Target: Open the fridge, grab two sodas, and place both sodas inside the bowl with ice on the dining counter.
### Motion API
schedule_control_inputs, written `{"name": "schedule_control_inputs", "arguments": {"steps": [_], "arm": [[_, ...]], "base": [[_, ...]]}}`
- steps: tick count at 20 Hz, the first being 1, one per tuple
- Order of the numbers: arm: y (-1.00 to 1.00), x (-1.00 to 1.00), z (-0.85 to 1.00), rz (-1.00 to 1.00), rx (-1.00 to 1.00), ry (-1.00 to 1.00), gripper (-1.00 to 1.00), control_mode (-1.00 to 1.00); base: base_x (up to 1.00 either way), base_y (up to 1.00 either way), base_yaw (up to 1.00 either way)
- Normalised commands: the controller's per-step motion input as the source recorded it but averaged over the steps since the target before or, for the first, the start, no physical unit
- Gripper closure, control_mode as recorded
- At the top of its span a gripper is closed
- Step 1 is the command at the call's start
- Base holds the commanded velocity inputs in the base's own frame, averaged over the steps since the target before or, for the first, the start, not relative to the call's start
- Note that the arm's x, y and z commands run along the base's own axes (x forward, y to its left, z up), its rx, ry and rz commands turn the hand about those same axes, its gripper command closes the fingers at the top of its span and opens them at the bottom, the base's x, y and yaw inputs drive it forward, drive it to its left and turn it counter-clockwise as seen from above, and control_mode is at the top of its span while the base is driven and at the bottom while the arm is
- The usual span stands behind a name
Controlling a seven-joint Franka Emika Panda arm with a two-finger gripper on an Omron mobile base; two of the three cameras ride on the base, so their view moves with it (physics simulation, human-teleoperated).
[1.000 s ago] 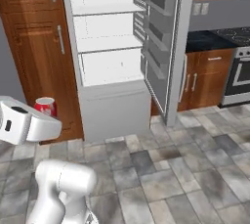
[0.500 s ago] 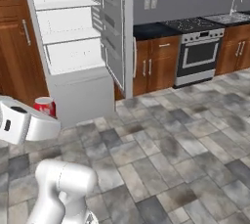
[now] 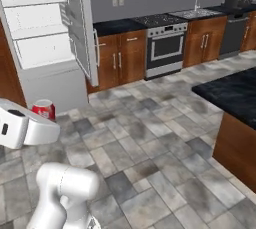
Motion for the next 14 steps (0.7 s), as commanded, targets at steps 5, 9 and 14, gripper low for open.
{"name": "schedule_control_inputs", "arguments": {"steps": [5,9,14], "arm": [[0.0,0.0,0.0,0.0,0.0,0.0,1.0,1.0],[0.0,0.0,0.0,0.0,0.0,0.0,1.0,1.0],[0.0,0.0,0.0,0.0,0.0,0.0,1.0,1.0]], "base": [[-0.02,-1.0,-0.1],[0.0,-1.0,-0.06],[0.0,-1.0,-0.05]]}}
